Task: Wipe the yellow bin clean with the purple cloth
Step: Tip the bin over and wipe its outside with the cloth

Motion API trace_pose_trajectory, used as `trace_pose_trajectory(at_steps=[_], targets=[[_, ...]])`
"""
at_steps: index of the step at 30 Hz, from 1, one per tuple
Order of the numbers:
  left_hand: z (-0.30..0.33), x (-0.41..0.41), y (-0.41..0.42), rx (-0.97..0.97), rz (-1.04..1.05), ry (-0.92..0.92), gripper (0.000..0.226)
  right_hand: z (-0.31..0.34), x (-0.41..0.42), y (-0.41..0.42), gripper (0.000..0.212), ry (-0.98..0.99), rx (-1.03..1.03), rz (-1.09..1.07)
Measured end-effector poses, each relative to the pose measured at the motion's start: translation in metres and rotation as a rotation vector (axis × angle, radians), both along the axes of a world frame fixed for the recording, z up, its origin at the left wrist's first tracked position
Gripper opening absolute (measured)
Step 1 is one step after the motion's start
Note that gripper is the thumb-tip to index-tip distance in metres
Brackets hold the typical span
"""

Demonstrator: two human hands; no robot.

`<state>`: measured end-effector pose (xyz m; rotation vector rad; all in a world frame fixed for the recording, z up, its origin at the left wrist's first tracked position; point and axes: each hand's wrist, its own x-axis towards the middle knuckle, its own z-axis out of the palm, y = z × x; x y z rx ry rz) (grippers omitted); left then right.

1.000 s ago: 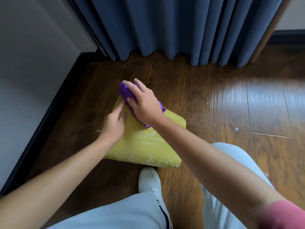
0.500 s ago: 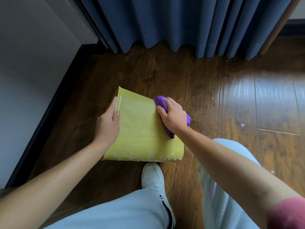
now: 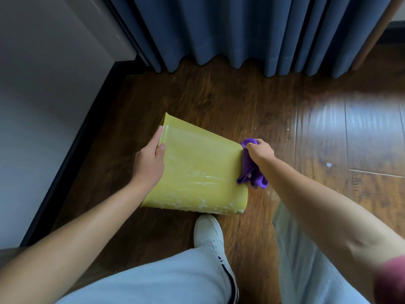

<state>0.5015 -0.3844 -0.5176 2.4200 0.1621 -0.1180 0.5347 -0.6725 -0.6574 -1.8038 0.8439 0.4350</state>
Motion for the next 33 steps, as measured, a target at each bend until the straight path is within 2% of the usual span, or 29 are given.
trace_pose_trajectory(at_steps=[2,4,7,9,12,17,22,27,31,33], targets=[[-0.002,0.002,-0.001,0.004,-0.009,0.003,0.051,0.01,-0.006,0.003,0.044,-0.099,-0.101,-0.008],[-0.003,0.003,-0.004,0.014,-0.016,0.004,0.051,0.029,-0.012,0.017,0.041,-0.362,-0.19,0.037],[0.0,0.004,-0.009,0.044,-0.012,-0.013,0.051,0.066,-0.015,0.052,0.044,-0.729,-0.201,0.238],[0.004,0.004,-0.012,0.068,-0.028,-0.028,0.05,0.079,-0.024,0.082,0.046,-0.791,-0.184,0.381],[0.005,0.001,-0.014,0.083,-0.028,-0.041,0.05,0.066,-0.042,0.113,0.049,-0.747,-0.302,0.498],[0.0,-0.002,-0.007,0.071,0.014,0.005,0.051,0.026,-0.06,0.09,0.051,-0.592,-0.371,0.387],[0.0,0.0,-0.007,0.048,0.004,0.001,0.051,0.005,-0.058,0.054,0.045,-0.361,-0.264,0.114],[0.007,0.003,-0.012,0.064,-0.04,-0.035,0.05,-0.004,-0.056,0.033,0.045,-0.242,-0.124,-0.088],[0.011,0.003,-0.014,0.06,-0.04,-0.014,0.05,-0.003,-0.057,0.014,0.044,-0.005,0.011,-0.457],[0.007,0.004,-0.01,0.052,-0.031,-0.012,0.051,0.004,-0.052,0.014,0.045,-0.097,-0.026,-0.471]])
